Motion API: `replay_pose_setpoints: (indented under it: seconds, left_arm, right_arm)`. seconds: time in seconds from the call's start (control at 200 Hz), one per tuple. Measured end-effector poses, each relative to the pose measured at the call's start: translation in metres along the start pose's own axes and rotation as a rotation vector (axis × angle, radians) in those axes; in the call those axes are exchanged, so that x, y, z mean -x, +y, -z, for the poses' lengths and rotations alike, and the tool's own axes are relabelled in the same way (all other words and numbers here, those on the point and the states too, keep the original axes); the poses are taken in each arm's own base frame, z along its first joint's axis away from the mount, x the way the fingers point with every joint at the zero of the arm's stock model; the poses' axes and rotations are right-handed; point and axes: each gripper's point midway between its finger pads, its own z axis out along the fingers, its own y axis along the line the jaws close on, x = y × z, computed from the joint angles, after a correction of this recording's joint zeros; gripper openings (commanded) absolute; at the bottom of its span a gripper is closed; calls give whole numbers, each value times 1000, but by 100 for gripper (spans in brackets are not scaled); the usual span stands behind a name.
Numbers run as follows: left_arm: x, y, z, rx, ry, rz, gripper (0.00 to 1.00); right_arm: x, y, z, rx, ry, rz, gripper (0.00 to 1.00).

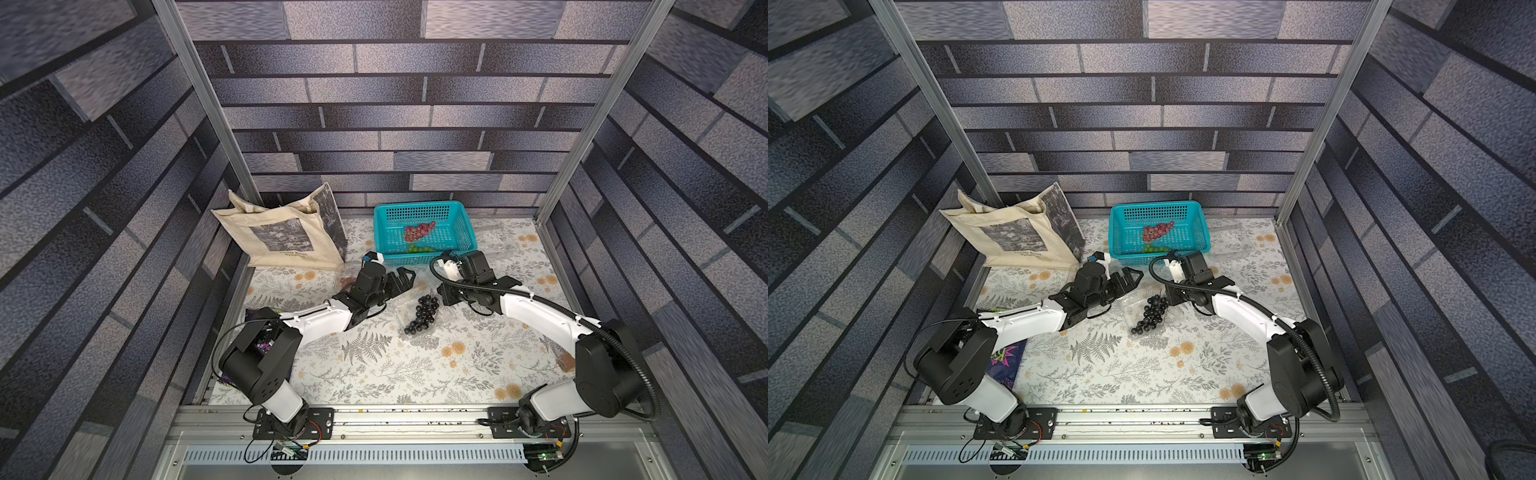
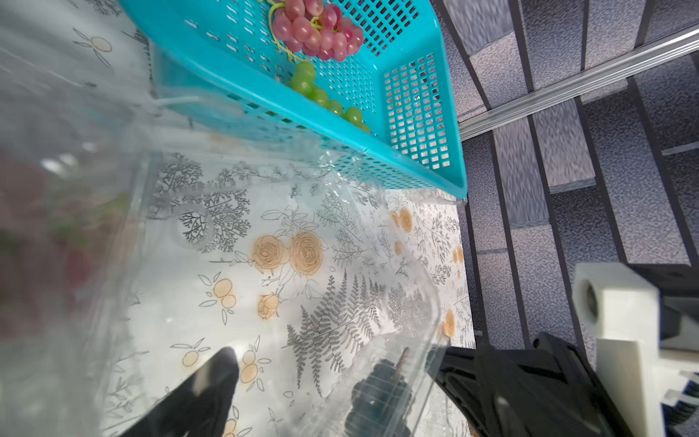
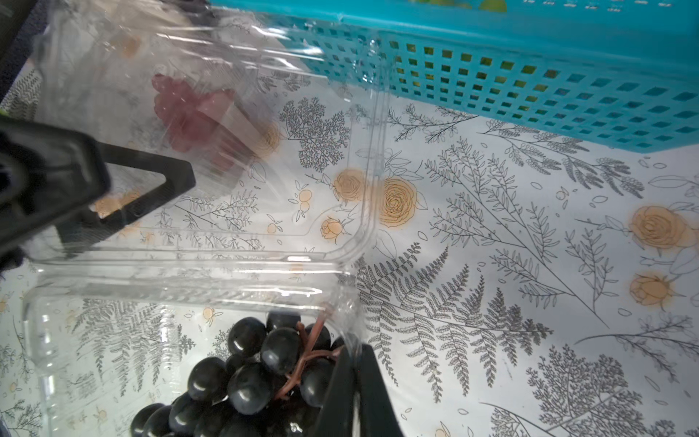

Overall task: Pack grapes into containers
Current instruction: Close the packing box at the center of the board.

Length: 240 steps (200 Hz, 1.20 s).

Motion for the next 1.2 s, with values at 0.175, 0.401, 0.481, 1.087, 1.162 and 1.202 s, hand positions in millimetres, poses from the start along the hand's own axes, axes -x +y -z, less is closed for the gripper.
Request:
replay_pose_setpoints:
  seconds: [0.175, 0.401, 0.481, 1.087, 1.162, 1.202]
  left_arm:
    - [-2, 0, 11, -5, -3, -4, 100]
    - [-8, 6, 24, 8, 5, -21, 100]
    - [-7, 6, 28, 14, -2, -28, 100]
    - [6, 11, 40, 42, -35, -89, 100]
    - [7, 13, 40, 48, -34, -94, 100]
    - [8, 13, 40, 50, -34, -97, 100]
  right_arm:
    - [-5, 8, -6, 9, 22, 26, 0]
    - [-6, 14, -7, 16, 24, 47, 0]
    - [-4, 14, -6, 15, 23, 49, 0]
    - [53, 14, -40, -15, 29, 109, 0]
    - [55, 11, -45, -26, 41, 118, 0]
    - [56, 10, -48, -33, 47, 125, 0]
